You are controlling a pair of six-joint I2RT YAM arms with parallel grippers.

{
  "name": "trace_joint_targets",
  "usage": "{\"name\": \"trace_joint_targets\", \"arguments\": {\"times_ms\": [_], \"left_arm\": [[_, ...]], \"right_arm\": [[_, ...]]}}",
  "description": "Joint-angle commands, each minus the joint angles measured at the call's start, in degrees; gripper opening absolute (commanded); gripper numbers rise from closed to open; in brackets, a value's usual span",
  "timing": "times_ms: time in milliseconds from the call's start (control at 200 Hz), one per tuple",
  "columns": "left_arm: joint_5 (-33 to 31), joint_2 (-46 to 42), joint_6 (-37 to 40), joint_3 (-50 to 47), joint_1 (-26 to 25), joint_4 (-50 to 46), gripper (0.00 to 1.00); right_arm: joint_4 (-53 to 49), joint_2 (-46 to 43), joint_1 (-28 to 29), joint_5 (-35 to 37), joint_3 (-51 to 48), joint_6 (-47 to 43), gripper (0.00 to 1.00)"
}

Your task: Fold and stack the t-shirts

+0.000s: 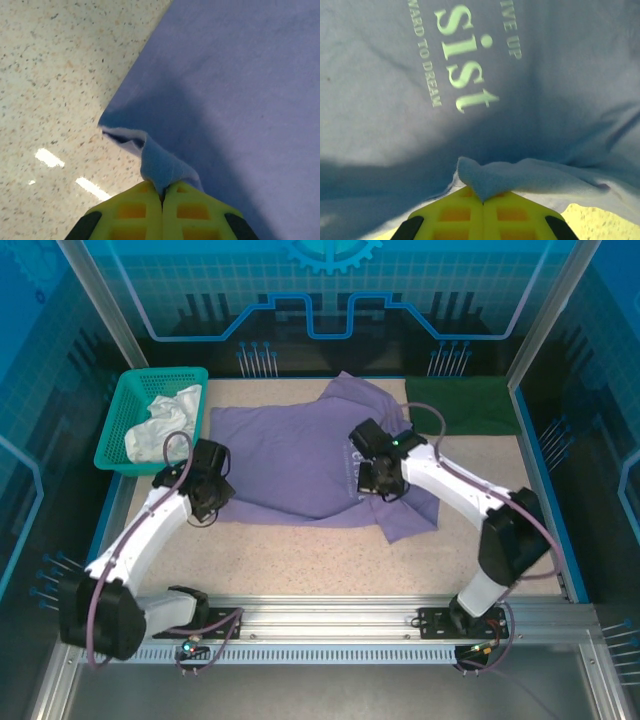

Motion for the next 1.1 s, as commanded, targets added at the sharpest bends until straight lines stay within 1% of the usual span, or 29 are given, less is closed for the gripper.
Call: {"name": "trace_joint_targets", "arguments": {"times_ms": [0,100,195,310,365,380,405,430,440,485,505,510,515,540,550,555,610,655,750,825,855,935,985,1050,1095], "left_arm": [[2.6,5.1,2.3,3.1,4.1,1.3,0.0],[4.5,9.3,1.3,4.5,7.0,3.2,0.0],[3.5,14.5,1.3,7.7,7.5,3.0,0.0],[4.5,21.0,1.1,10.8,8.3,2.5,0.0],[4.3,22.9,1.0,12.1,8.7,2.0,0.11],[4.0,23.2,0.9,12.4,8.8,1.7,0.16],[3.9,23.6,0.9,12.9,9.1,1.6,0.27],[3.9,23.8,0.8,13.5,9.3,1.5,0.44],[4.0,23.8,0.8,13.7,9.4,1.4,0.47],[4.0,23.6,1.3,15.0,9.7,0.9,0.52],[3.7,23.3,1.6,15.7,9.7,0.6,0.54],[3.6,23.3,1.6,15.9,9.7,0.5,0.54],[3.5,23.2,1.6,16.0,9.7,0.3,0.55],[3.2,22.6,1.9,16.9,9.7,-0.2,0.58],[3.1,22.3,1.9,17.2,9.7,-0.3,0.59],[3.1,22.2,1.9,17.3,9.7,-0.4,0.6],[2.7,20.4,2.6,18.7,9.6,-0.9,0.7],[2.5,18.7,2.9,19.3,9.3,-1.5,0.74],[1.7,14.0,3.3,17.8,6.8,-1.3,0.75],[1.6,10.0,2.5,13.4,3.1,0.9,0.7],[1.5,8.9,2.0,11.5,1.2,1.9,0.68],[1.6,8.3,0.4,7.4,-3.1,4.6,0.59],[2.1,9.3,-0.2,5.7,-5.0,6.8,0.54],[3.8,12.4,-0.4,5.9,-6.3,8.5,0.49],[4.4,14.9,-0.1,6.8,-6.9,9.2,0.47]], "right_arm": [[-3.5,6.0,-2.8,-0.8,6.8,-7.8,0.0],[-4.6,11.8,-5.4,-3.2,12.6,-10.2,0.0],[-4.4,15.4,-7.5,-5.6,16.0,-11.6,0.0],[-4.3,19.3,-9.6,-8.7,18.9,-12.3,0.0],[-4.2,20.8,-10.4,-10.6,19.9,-12.4,0.0],[-4.1,21.1,-10.7,-11.1,20.2,-12.4,0.01],[-4.1,21.6,-11.1,-11.9,20.6,-12.2,0.06],[-4.1,21.8,-11.6,-12.4,20.9,-12.0,0.1],[-4.1,21.8,-11.8,-12.6,21.0,-11.9,0.12],[-3.9,21.3,-12.8,-13.5,21.0,-11.3,0.19],[-3.6,20.9,-13.5,-14.1,20.9,-10.9,0.25],[-3.5,20.7,-13.6,-14.2,20.8,-10.8,0.25],[-3.4,20.7,-13.7,-14.4,20.7,-10.7,0.29],[-2.9,19.6,-14.4,-15.1,20.3,-10.1,0.36],[-2.7,19.0,-14.7,-15.4,20.1,-10.0,0.37],[-2.6,19.0,-14.8,-15.5,20.0,-9.9,0.39],[-1.2,15.8,-16.0,-16.5,18.4,-9.2,0.47],[0.0,13.3,-16.7,-16.9,16.4,-8.8,0.53],[3.7,6.3,-18.1,-17.8,8.9,-8.1,0.6],[7.9,0.1,-19.6,-18.2,-0.3,-6.6,0.6],[9.8,-2.3,-20.6,-18.8,-4.0,-5.9,0.58],[14.6,-6.2,-23.7,-20.1,-12.8,-4.8,0.49],[16.5,-7.3,-25.7,-20.2,-16.5,-4.6,0.39],[17.8,-7.1,-27.8,-22.5,-18.4,-5.2,0.32],[18.4,-6.0,-28.5,-24.2,-18.5,-6.0,0.28]]}}
